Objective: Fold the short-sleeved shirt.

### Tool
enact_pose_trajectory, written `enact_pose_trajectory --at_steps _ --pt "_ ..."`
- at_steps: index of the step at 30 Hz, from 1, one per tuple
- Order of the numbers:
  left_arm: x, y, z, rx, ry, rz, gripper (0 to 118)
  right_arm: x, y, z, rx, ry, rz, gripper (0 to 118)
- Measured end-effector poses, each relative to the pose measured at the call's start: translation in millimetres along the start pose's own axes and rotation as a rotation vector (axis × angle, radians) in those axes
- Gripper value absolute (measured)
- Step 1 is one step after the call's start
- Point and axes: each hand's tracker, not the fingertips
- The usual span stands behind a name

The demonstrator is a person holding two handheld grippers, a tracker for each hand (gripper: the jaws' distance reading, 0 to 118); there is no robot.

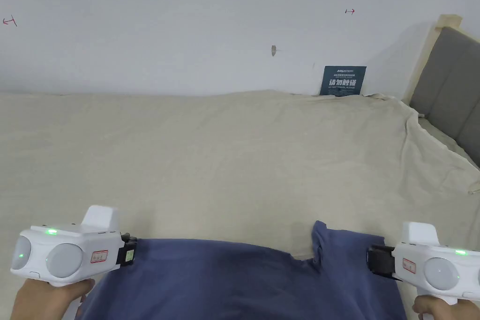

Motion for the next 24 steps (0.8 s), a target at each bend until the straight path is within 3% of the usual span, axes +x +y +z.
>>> enact_pose_trajectory --at_steps 4,6,8,10,12,13,16,19,24 --pt "-5.0 3.5 0.9 0.006 0.006 0.001 5 -1.7 -4.3 -35.3 -0.101 -0.044 0.038 76" --pt "-5.2 3.0 0.1 0.006 0.014 0.001 5 -0.4 -9.2 -44.1 -0.145 -0.042 -0.005 68" --pt "-5.0 0.6 -1.6 0.003 0.017 0.007 5 -9.3 -16.6 -38.1 -0.171 -0.023 -0.013 50" --pt "-5.8 -2.2 -4.7 -0.003 0.021 0.014 5 -14.7 -22.2 -33.3 -0.152 -0.016 -0.004 42" --pt "-6.1 -5.4 -7.2 -0.008 0.028 0.021 5 -21.5 -20.9 -24.9 -0.151 -0.004 0.007 8" --pt "-6.4 -6.9 -7.8 -0.009 0.032 0.026 5 -25.3 -21.9 -22.4 -0.150 -0.001 0.029 1" --pt "-8.4 -11.2 -8.1 -0.014 0.034 0.059 5 -33.0 -23.4 -12.3 -0.132 0.005 0.076 1" --pt "-8.0 -15.1 -0.9 -0.007 0.041 0.081 5 -33.5 -20.9 16.1 -0.044 0.012 0.050 1" --pt "-11.9 -16.9 22.8 0.018 0.050 0.122 5 -18.7 1.4 77.0 0.115 0.055 0.079 1"
